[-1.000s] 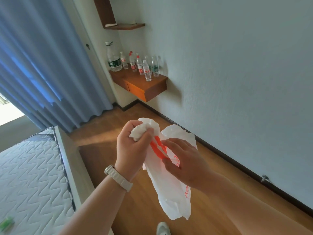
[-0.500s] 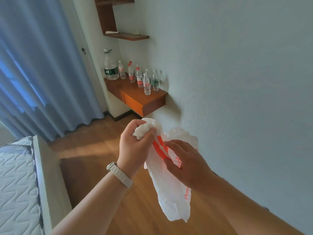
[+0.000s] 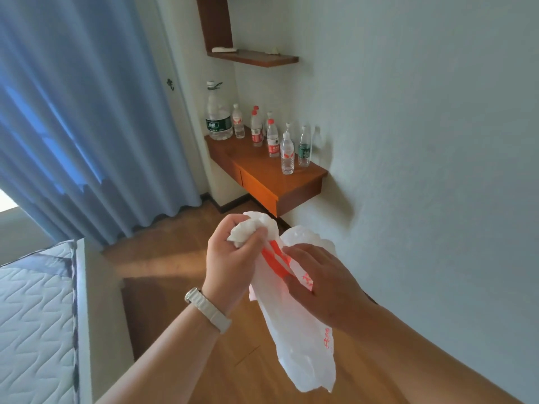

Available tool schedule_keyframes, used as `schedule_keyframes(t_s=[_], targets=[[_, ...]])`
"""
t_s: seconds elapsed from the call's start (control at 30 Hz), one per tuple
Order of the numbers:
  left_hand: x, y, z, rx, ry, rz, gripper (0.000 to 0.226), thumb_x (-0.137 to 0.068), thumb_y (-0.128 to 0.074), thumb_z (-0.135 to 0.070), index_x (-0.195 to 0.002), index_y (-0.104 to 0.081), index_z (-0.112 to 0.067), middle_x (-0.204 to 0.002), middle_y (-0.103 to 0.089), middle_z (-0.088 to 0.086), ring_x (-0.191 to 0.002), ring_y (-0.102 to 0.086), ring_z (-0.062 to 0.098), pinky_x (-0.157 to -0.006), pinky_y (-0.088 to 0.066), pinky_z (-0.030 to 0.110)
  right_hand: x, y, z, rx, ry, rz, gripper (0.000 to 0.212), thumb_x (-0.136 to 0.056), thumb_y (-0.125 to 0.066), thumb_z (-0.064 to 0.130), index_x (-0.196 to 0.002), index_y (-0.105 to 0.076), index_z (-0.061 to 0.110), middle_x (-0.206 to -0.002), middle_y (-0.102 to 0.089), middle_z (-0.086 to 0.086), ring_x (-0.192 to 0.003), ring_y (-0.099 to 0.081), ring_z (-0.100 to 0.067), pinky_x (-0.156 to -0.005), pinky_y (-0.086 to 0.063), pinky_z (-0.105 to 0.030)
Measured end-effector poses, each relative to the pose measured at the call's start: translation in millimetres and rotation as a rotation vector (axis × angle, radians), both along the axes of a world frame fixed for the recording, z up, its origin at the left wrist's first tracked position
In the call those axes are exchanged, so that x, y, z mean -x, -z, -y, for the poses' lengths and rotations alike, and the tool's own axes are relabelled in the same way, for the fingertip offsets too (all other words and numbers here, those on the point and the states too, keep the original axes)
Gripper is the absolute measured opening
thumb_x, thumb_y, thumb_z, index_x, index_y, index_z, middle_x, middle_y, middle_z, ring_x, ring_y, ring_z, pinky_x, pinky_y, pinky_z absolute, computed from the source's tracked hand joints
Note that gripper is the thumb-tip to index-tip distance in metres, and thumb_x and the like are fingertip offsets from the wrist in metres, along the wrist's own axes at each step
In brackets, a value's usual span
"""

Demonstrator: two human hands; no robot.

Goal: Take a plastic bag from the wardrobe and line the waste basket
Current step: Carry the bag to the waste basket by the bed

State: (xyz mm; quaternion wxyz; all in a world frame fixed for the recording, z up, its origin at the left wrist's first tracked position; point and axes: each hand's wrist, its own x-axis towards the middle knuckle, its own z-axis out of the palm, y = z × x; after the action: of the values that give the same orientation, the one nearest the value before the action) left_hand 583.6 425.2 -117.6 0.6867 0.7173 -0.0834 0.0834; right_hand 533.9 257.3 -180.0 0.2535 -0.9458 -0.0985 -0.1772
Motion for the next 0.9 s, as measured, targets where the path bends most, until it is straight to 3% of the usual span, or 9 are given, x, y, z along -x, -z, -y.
schedule_keyframes(t_s=[0.3,0.47,0.63,0.8,0.9], targets=[[-107.7,2.5,55.4,-0.088,-0.157,-0.023,0.018,-0.091,-0.067,-0.019,-0.083,-0.064,-0.035,-0.081,-0.067,-0.006,-0.081,-0.069,0.022,-0.067,-0.063,0.037,-136.5,13.4,56.4,-0.049,-0.149,0.003,0.037,-0.095,-0.047,0.050,-0.131,-0.045,0.038,-0.128,-0.057,0.018,-0.115,-0.050,-0.006,-0.095,-0.030,-0.018],[-163.5,-11.1,86.7,-0.126,-0.271,0.001,0.016,-0.090,-0.068,-0.015,-0.083,-0.064,-0.029,-0.077,-0.066,-0.008,-0.078,-0.068,0.023,-0.061,-0.057,0.027,-212.9,12.9,89.2,-0.089,-0.286,-0.036,0.040,-0.095,-0.044,0.058,-0.132,-0.040,0.044,-0.131,-0.052,0.024,-0.118,-0.050,-0.004,-0.096,-0.030,-0.018],[-203.2,-12.1,96.9,-0.195,-0.385,0.011,0.016,-0.089,-0.069,-0.016,-0.081,-0.064,-0.029,-0.074,-0.065,-0.009,-0.076,-0.067,0.021,-0.059,-0.055,0.022,-277.8,15.7,95.2,-0.064,-0.380,-0.028,0.041,-0.095,-0.047,0.056,-0.133,-0.039,0.044,-0.130,-0.053,0.024,-0.118,-0.050,-0.005,-0.094,-0.022,-0.010],[-240.5,-9.0,78.0,-0.211,-0.458,0.012,0.018,-0.089,-0.070,-0.017,-0.079,-0.065,-0.031,-0.077,-0.066,-0.008,-0.076,-0.067,0.020,-0.064,-0.061,0.033,-329.8,23.6,75.0,-0.078,-0.430,-0.049,0.041,-0.094,-0.041,0.063,-0.132,-0.036,0.048,-0.130,-0.053,0.026,-0.118,-0.052,-0.005,-0.097,-0.035,-0.023],[-265.1,-2.3,59.1,-0.196,-0.492,0.005,0.014,-0.088,-0.070,-0.022,-0.081,-0.064,-0.033,-0.079,-0.066,-0.009,-0.078,-0.068,0.021,-0.065,-0.061,0.035,-362.1,26.4,55.9,-0.069,-0.460,-0.074,0.042,-0.092,-0.035,0.067,-0.132,-0.032,0.052,-0.131,-0.052,0.027,-0.119,-0.051,-0.003,-0.097,-0.029,-0.023]])
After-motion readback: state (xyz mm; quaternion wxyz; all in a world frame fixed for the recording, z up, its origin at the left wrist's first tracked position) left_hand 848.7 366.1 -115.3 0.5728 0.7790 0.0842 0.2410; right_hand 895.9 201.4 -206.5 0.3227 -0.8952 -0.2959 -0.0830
